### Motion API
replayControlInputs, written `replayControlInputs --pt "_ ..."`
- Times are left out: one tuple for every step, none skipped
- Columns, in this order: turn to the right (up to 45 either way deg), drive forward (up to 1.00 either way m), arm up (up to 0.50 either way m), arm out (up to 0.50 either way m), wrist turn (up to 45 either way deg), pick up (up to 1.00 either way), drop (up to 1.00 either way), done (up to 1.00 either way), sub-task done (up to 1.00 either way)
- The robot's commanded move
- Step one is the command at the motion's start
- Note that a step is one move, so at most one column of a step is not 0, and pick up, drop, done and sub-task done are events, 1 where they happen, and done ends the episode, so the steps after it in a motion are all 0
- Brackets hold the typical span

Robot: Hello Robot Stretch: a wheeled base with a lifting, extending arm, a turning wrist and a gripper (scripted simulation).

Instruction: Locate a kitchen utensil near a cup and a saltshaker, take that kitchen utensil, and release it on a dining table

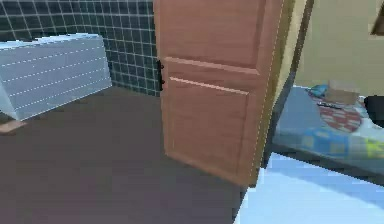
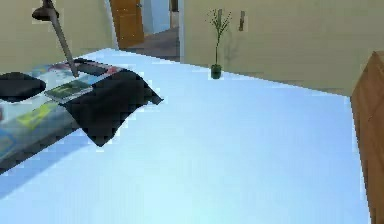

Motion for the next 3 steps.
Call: replayControlInputs --pt "45.0 0.0 0.0 0.0 0.0 0.0 0.0 0.0 0.0" --pt "45.0 0.0 0.0 0.0 0.0 0.0 0.0 0.0 0.0" --pt "0.0 0.1 0.0 0.0 0.0 0.0 0.0 0.0 0.0"
